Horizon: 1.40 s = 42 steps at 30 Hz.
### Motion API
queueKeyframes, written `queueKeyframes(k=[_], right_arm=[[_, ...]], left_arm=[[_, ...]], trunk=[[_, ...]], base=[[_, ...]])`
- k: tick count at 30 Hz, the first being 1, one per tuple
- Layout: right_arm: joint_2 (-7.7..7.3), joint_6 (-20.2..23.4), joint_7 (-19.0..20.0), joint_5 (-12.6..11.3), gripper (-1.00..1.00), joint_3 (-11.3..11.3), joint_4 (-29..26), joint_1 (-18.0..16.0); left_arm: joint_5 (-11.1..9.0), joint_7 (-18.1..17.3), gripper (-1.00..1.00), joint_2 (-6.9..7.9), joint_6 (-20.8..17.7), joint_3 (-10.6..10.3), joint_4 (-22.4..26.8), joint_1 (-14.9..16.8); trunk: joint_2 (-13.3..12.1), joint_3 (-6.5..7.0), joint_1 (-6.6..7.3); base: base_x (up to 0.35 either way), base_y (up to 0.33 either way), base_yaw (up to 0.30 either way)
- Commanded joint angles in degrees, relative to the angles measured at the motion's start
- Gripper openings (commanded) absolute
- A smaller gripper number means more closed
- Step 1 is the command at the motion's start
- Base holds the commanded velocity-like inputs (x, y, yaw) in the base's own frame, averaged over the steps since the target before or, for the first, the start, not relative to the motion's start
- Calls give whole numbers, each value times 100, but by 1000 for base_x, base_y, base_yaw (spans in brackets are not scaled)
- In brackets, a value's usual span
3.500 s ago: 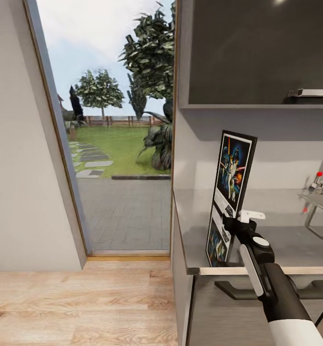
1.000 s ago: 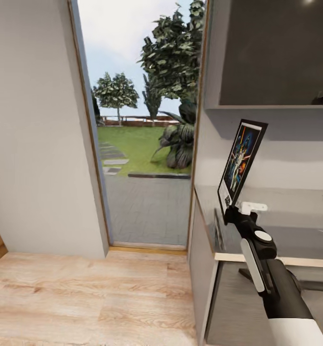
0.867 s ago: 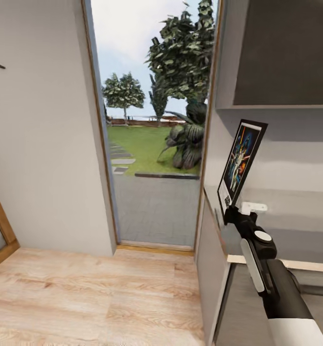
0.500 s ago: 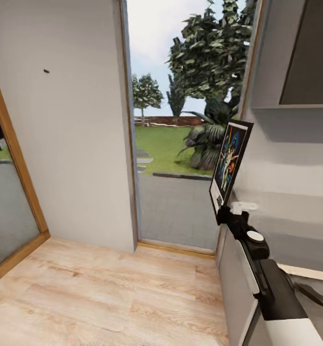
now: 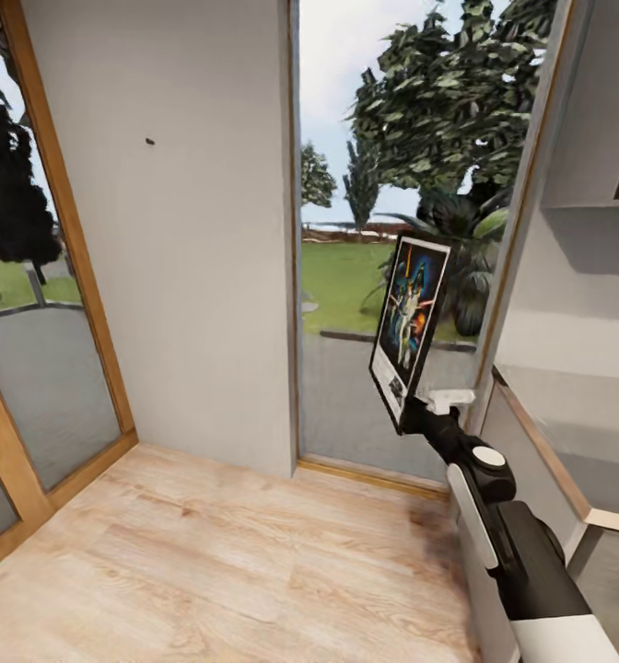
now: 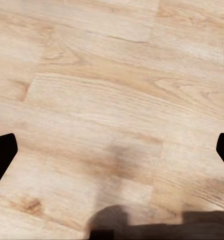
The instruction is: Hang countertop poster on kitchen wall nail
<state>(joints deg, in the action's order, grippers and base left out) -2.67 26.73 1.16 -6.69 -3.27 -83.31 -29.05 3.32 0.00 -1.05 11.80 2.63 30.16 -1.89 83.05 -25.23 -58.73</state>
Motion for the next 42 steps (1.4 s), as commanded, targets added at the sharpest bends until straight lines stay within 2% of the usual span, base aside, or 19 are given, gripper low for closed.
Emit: queueKeyframes(k=[1,3,5,7,9,11,13,14,15,16,21,23,29,42], right_arm=[[-15,21,220,-39,-100,4,-5,3],[-41,4,768,-25,-100,16,4,54],[-104,-34,1345,-19,-100,27,11,273],[-149,-97,1617,-19,-100,31,12,396],[-204,-329,2162,-16,-100,34,15,599],[-235,-533,2523,-12,-100,43,13,781],[-254,-698,2776,-10,-100,141,15,927],[-263,-783,2974,-5,-100,347,16,1009],[-266,-799,3055,-2,-100,424,16,1026],[-271,-828,3364,9,-100,641,19,1059],[-272,-839,3954,24,-100,1129,37,1087],[-271,-838,4061,26,-100,1228,46,1091],[-270,-835,4166,28,-100,1331,73,1094],[-270,-853,4173,28,-100,1335,78,1101]], left_arm=[[34,-2,100,8,16,27,7,-2],[27,-21,100,63,35,27,13,-2],[23,-112,100,108,51,27,23,-3],[22,-169,100,121,54,27,24,-3],[20,-275,100,137,57,31,30,-1],[20,-366,100,147,58,36,36,1],[20,-494,100,152,59,83,39,-2],[20,-620,100,155,59,166,45,-2],[20,-663,100,155,59,196,46,-2],[20,-768,100,159,55,283,49,-3],[20,-863,100,165,47,365,51,-2],[20,-875,100,165,44,380,51,-1],[20,-885,100,166,35,387,51,-3],[28,-879,100,166,33,388,51,-3]], trunk=[[3,-5,0],[3,-5,0],[3,-5,0],[3,-5,0],[3,-5,0],[3,-5,0],[3,-5,0],[3,-5,0],[3,-7,0],[3,-12,0],[-157,24,88],[-237,43,132],[-478,112,264],[-999,343,549]], base=[[-13,71,7],[-8,46,4],[-3,19,2],[-2,11,1],[-1,5,0],[0,3,0],[0,1,0],[0,0,0],[0,0,0],[0,0,0],[0,0,0],[0,0,0],[0,0,0],[0,0,0]])
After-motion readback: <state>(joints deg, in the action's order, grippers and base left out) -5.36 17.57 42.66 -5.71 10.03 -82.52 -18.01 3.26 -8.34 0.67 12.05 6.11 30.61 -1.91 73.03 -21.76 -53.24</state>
